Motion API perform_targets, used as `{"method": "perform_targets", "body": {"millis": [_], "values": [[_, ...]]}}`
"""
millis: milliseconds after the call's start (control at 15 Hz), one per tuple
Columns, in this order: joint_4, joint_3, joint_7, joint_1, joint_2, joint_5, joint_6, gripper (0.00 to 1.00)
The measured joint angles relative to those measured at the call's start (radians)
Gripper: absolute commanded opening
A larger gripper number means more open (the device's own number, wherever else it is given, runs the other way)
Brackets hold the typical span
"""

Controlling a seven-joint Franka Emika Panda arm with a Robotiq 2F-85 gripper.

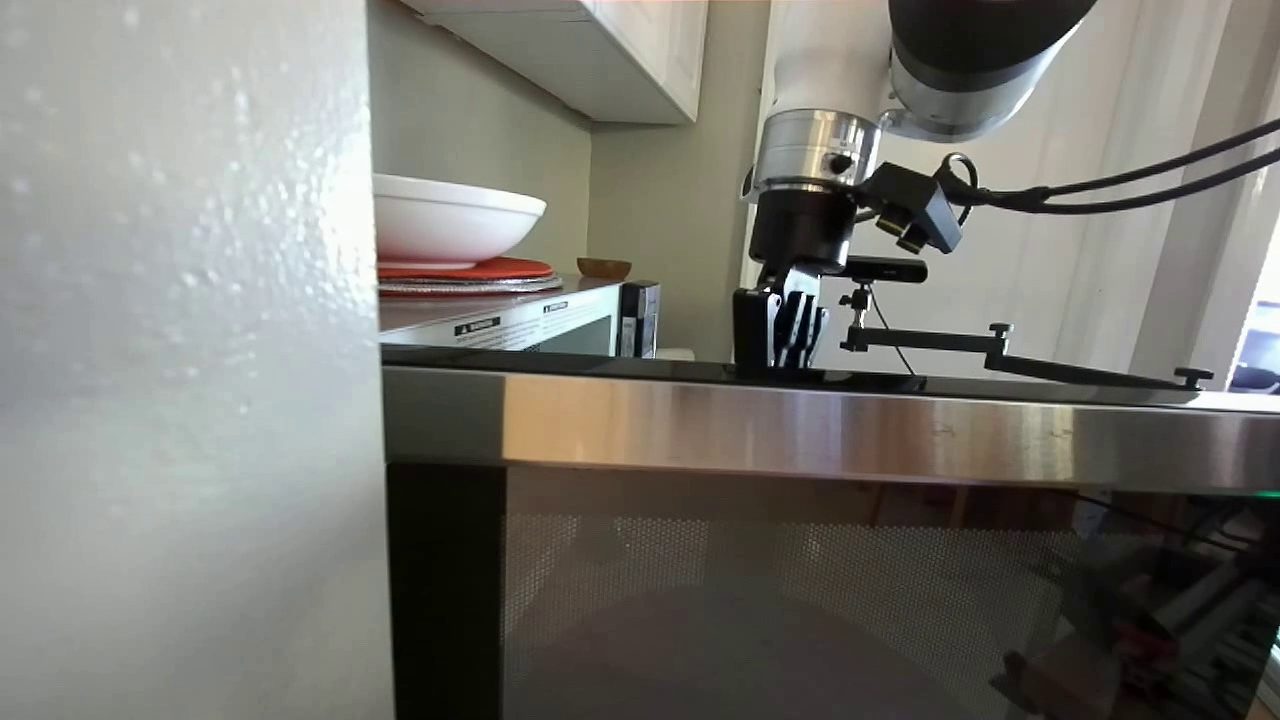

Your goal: Pick up the white cap on the right and put it on the green bottle

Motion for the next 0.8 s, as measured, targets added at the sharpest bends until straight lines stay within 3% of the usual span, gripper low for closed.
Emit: {"method": "perform_targets", "body": {"millis": [800], "values": [[0.040, 0.000, -0.072, 0.000, 0.045, 0.002, -0.001, 0.08]]}}
